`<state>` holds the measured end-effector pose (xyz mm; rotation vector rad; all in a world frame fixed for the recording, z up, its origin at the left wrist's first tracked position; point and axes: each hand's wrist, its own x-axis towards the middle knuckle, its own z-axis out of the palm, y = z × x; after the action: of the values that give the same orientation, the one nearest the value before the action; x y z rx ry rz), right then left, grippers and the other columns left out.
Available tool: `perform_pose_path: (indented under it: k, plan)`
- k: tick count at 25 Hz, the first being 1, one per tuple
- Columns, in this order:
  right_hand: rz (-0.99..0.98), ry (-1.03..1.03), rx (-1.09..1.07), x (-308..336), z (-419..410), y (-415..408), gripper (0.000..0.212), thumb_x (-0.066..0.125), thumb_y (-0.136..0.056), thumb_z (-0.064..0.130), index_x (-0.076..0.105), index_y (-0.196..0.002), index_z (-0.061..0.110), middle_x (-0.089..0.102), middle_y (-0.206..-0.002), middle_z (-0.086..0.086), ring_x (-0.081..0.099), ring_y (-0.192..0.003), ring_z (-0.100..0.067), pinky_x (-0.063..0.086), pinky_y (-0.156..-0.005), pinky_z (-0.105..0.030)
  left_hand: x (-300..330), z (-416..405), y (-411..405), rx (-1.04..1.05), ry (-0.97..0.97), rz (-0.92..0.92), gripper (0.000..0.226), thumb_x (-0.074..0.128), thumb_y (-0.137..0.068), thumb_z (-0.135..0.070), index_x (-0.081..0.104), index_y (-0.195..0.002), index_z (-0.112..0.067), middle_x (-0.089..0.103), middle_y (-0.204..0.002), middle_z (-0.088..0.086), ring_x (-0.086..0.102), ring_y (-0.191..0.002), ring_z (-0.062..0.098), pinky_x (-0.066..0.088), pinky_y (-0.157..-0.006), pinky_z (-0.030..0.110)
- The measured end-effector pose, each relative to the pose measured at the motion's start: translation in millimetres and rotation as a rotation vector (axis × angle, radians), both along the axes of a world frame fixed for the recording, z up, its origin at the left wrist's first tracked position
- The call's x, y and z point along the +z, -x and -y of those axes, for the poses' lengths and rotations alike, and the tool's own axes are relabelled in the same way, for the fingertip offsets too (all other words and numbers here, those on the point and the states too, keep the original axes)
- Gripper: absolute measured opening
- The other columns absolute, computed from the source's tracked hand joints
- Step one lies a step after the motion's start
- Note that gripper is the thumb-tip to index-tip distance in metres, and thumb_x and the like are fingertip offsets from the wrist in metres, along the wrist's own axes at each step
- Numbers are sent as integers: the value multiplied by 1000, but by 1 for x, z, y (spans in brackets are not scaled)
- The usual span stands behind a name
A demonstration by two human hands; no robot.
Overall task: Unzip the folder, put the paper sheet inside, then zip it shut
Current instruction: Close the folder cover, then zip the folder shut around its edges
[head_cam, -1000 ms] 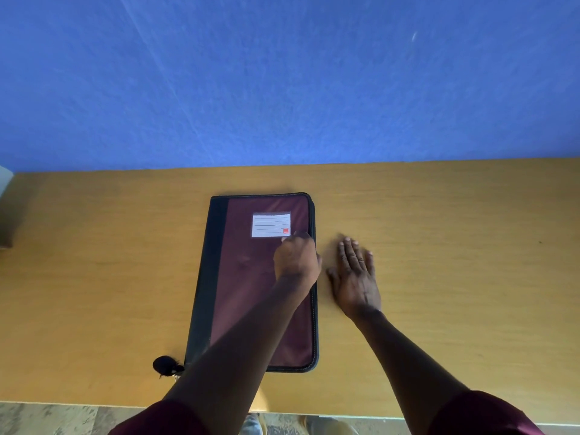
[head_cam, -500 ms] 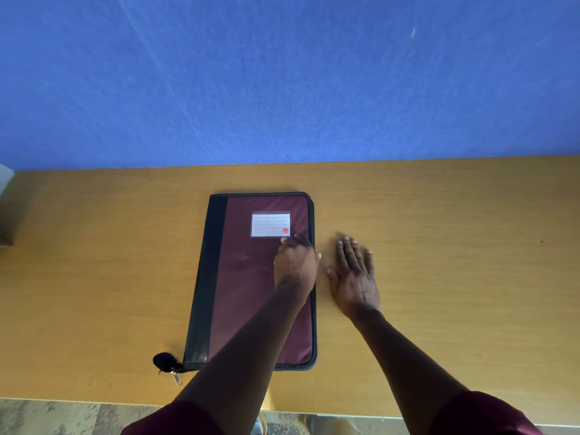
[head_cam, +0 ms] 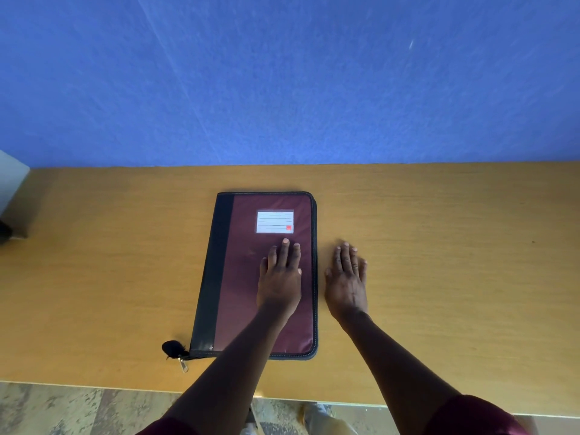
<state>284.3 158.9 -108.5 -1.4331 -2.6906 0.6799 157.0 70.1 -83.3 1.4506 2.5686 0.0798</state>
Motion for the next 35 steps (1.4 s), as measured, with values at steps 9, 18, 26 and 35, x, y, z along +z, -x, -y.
perform_pose_path:
  k: [9, 18, 26, 35]
  plan:
    - [-130, 108, -92, 5, 74, 14, 68, 35, -102, 36, 2, -155, 9, 2, -164, -9, -7, -150, -24, -4, -121, -39, -16, 93, 22, -106, -28, 8, 60, 25, -103, -40, 9, -158, -23, 1, -166, 5, -3, -153, 26, 10, -123, 45]
    - [-16, -75, -95, 6, 162, 32, 63, 20, -95, 31, 20, -152, 2, 14, -160, -20, 6, -149, -34, 10, -121, -48, -10, 176, 49, -167, -46, 62, 61, 19, -102, -42, 13, -158, -20, 4, -166, 3, -2, -153, 22, 11, -124, 43]
    - [18, -37, -3, 16, 237, 64, 62, 45, -93, 19, 27, -150, 1, 19, -159, -20, 12, -149, -35, 6, -118, -42, -6, 232, 85, -256, -151, 217, 59, 33, -101, -43, 28, -155, -19, 15, -164, -4, 7, -152, 12, 24, -121, 36]
    - [-63, -61, 132, 31, 286, 93, 27, 52, -86, 7, 55, -111, 18, 55, -108, -1, 50, -94, -22, 45, -80, -33, -4, 290, 128, -222, -208, 318, 50, 71, -88, -36, 60, -133, -18, 51, -143, -4, 45, -132, 13, 45, -106, 37]
